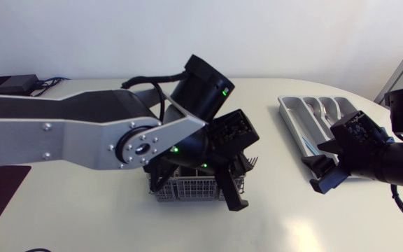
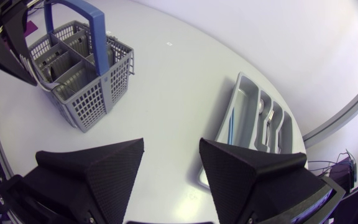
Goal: Sort the cutlery from the basket into the organizer compartments.
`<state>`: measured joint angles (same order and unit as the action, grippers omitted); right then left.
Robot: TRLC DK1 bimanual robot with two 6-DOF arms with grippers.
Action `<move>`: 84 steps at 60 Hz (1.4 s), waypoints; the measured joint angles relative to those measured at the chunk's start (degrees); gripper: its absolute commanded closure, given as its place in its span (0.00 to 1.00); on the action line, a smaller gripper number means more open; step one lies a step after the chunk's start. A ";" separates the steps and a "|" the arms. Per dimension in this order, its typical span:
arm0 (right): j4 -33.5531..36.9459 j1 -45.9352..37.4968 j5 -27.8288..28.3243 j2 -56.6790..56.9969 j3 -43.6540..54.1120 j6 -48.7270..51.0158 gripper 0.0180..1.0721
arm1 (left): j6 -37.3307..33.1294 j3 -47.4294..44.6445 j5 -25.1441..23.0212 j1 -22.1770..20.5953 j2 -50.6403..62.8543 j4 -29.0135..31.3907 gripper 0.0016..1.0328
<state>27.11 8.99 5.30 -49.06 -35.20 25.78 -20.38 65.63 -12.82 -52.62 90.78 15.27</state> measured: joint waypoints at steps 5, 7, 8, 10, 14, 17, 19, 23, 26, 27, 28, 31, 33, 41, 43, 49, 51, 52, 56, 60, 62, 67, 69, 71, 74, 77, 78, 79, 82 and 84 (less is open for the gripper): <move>0.90 0.94 2.14 2.03 0.20 0.31 0.37 | 0.90 1.20 -2.19 1.22 -2.21 2.21 0.97; 1.27 1.09 2.62 2.69 0.20 0.42 0.37 | 0.94 1.70 -2.84 1.77 -3.08 2.93 0.97; 1.46 1.20 3.15 3.06 0.20 0.44 0.37 | 1.07 1.95 -3.26 2.05 -3.48 3.28 0.97; 1.90 1.46 4.07 3.82 0.20 0.61 0.36 | 1.29 2.60 -4.13 2.75 -4.55 4.11 0.97; 2.99 2.38 5.64 5.44 0.20 1.11 0.34 | 1.49 3.72 -5.40 3.78 -6.27 5.14 0.97; 3.69 3.52 7.08 7.08 0.20 1.33 0.33 | 2.32 4.72 -6.75 4.68 -7.89 6.23 0.97; 4.26 4.37 7.67 8.09 0.20 1.36 0.33 | 2.62 5.18 -7.45 5.11 -8.68 6.60 0.97; 5.09 6.88 9.22 10.49 0.20 1.51 0.33 | 3.19 5.99 -9.38 6.08 -10.38 7.34 0.97; 5.75 8.59 10.32 11.58 0.20 1.51 0.33 | 3.91 6.49 -10.84 6.73 -11.52 7.85 0.97; 5.92 9.07 10.60 11.82 0.20 1.51 0.33 | 4.11 6.69 -11.47 6.97 -11.85 8.07 0.97; 6.01 9.60 10.93 12.09 0.17 1.53 0.33 | 4.17 6.82 -12.00 7.15 -12.07 8.24 0.97; 6.14 11.76 11.67 12.94 0.17 1.51 0.33 | 4.63 7.19 -13.86 7.96 -12.90 8.52 0.97; 6.14 12.61 12.94 13.22 0.17 1.49 0.33 | 5.01 7.21 -14.56 8.22 -13.18 8.57 0.97; 5.99 13.77 18.03 13.16 0.17 1.44 0.33 | 6.16 7.21 -20.39 10.08 -13.29 10.23 0.97; 5.75 13.79 18.93 12.81 0.17 1.42 0.33 | 6.58 7.21 -22.01 10.67 -13.29 10.56 0.97; 5.09 13.79 21.90 10.51 -0.15 1.36 0.33 | 7.19 7.21 -25.94 11.85 -13.27 11.41 0.97; 4.72 13.79 22.84 9.66 -0.33 1.27 0.33 | 7.37 7.21 -26.93 12.13 -13.27 11.69 0.97; 4.61 13.79 23.15 9.38 -0.42 1.27 0.33 | 7.37 7.23 -27.56 12.20 -13.27 11.87 0.97; 4.22 13.84 24.81 7.72 -1.42 1.25 0.33 | 7.39 7.52 -30.23 12.46 -13.16 13.05 0.97; 3.65 13.90 26.36 6.34 -2.64 1.20 0.34 | 7.65 7.91 -32.33 12.50 -12.85 13.75 0.97; 3.26 13.97 27.28 5.68 -3.23 1.05 0.34 | 7.85 8.04 -33.29 12.50 -12.70 14.01 0.97; 2.99 14.21 29.40 4.31 -4.55 0.96 0.37 | 7.98 8.07 -34.58 12.50 -12.09 14.51 0.97; 2.97 14.25 30.38 3.69 -5.18 0.74 0.40 | 8.00 8.07 -35.08 12.48 -11.69 14.71 0.97; 2.97 14.34 31.08 3.19 -5.77 0.37 0.44 | 8.00 8.07 -35.36 12.46 -11.37 14.91 0.97; 2.95 14.56 32.09 2.64 -6.47 0.13 0.48 | 8.00 8.07 -35.43 12.41 -10.93 14.91 0.97; 2.97 14.80 32.96 2.12 -7.19 -0.07 0.52 | 8.00 8.07 -36.24 12.37 -10.49 14.91 0.97; 2.97 14.97 33.18 1.97 -7.43 -0.11 0.52 | 8.00 8.07 -36.30 12.37 -10.45 14.91 0.97; 2.97 15.08 33.42 1.81 -7.61 -0.11 0.52 | 8.00 8.07 -36.35 12.31 -10.32 14.93 0.97; 2.97 15.67 33.92 1.31 -8.13 -0.26 0.56 | 8.00 8.07 -36.63 12.13 -10.10 14.91 0.97; 2.95 16.09 33.94 1.01 -8.31 -0.26 0.58 | 8.00 8.07 -36.65 12.02 -10.03 14.93 0.97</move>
<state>30.06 25.08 39.24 -48.05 -43.51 25.52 -12.38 73.69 -49.47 -40.60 80.75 30.20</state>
